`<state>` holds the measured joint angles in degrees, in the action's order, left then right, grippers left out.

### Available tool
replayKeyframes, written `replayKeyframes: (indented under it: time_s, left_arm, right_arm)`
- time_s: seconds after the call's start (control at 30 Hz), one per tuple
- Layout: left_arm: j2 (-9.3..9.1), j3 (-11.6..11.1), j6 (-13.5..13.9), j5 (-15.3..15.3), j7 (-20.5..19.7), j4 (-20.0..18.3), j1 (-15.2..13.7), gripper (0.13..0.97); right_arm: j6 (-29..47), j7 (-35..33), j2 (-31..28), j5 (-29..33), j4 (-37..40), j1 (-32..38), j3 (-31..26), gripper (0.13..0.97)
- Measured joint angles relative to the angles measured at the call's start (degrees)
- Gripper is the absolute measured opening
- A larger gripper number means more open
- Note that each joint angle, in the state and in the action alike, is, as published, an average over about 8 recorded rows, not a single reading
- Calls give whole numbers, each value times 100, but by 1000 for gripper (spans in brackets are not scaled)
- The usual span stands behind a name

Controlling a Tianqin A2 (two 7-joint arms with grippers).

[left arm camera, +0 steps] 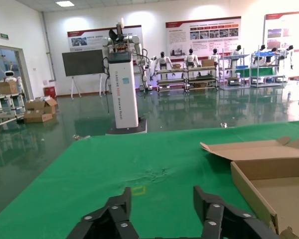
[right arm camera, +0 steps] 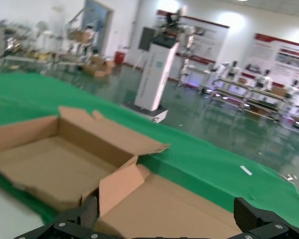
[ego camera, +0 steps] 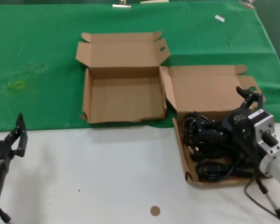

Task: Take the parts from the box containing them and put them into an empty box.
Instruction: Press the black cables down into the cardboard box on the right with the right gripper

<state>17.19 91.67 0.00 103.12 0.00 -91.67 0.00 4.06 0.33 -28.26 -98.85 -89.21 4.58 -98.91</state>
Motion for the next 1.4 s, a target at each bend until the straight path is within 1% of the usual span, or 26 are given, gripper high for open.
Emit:
replayKeyframes:
  time_s: [0.13,0.27,0.4,0.67,0.97,1.2,1.4]
  left_arm:
    - [0,0,0,0,0,0,0,478]
    - [0,0,0,0,0,0,0,370]
    - [0,0,0,0,0,0,0,370]
    - [0,0,0,0,0,0,0,225]
    - [0,0,0,0,0,0,0,153]
    - [0,0,0,0,-1,0,0,146]
    - [0,0,0,0,-2,0,0,144]
  right_arm:
    - [202,149,-395,118,90,140,-157,966]
    - [532,195,-712,168,197,304,-193,966]
    - [943,116,-947,146,296,456,-179,966]
    - [1755,73,-1379,180,404,753,-291,966]
    - [2809,109,-1844,271,610,1227,-556,966]
    - [3579,-83,-2084,425,905,1643,-797,966]
    - [4103,-385,-2156,595,1300,2018,-991,957]
